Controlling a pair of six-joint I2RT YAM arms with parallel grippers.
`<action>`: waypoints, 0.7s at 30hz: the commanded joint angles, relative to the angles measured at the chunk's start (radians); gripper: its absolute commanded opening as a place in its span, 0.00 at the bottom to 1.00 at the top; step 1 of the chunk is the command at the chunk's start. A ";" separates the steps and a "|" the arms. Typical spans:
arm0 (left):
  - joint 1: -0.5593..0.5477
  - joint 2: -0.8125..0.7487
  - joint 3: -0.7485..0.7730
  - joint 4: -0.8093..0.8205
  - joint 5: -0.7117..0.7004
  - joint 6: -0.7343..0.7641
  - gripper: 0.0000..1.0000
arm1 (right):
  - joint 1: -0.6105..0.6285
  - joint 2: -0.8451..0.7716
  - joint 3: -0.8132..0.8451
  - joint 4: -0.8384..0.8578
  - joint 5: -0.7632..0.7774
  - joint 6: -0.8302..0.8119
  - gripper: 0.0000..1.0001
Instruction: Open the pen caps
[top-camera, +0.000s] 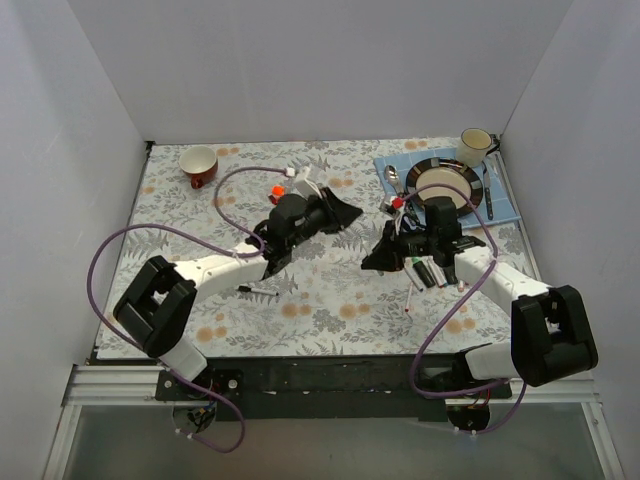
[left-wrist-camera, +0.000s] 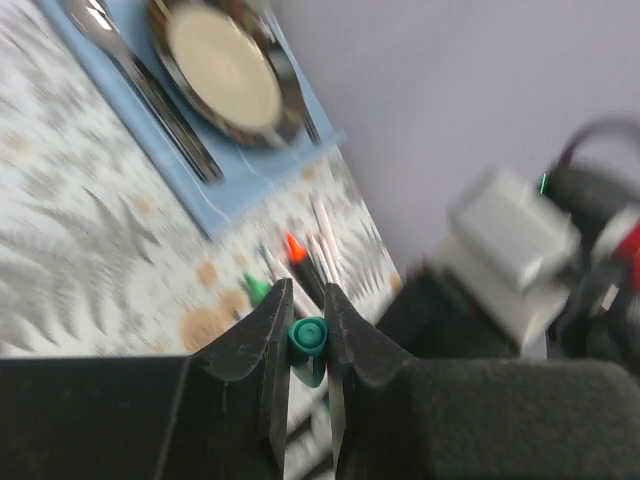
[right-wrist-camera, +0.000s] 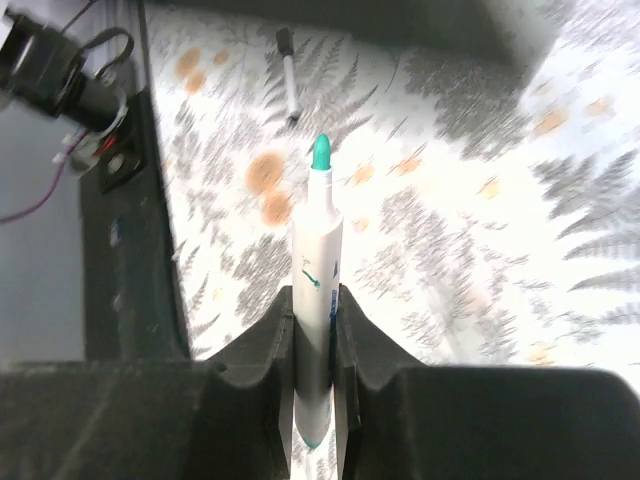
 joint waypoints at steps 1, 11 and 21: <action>0.189 -0.100 0.099 -0.003 -0.194 0.044 0.00 | 0.023 0.008 -0.028 -0.166 -0.082 -0.088 0.01; 0.287 -0.137 0.081 -0.042 -0.148 0.035 0.00 | 0.046 0.005 -0.007 -0.215 -0.027 -0.152 0.01; 0.421 -0.047 0.059 -0.287 -0.135 -0.028 0.00 | 0.006 -0.043 0.023 -0.223 0.453 -0.220 0.01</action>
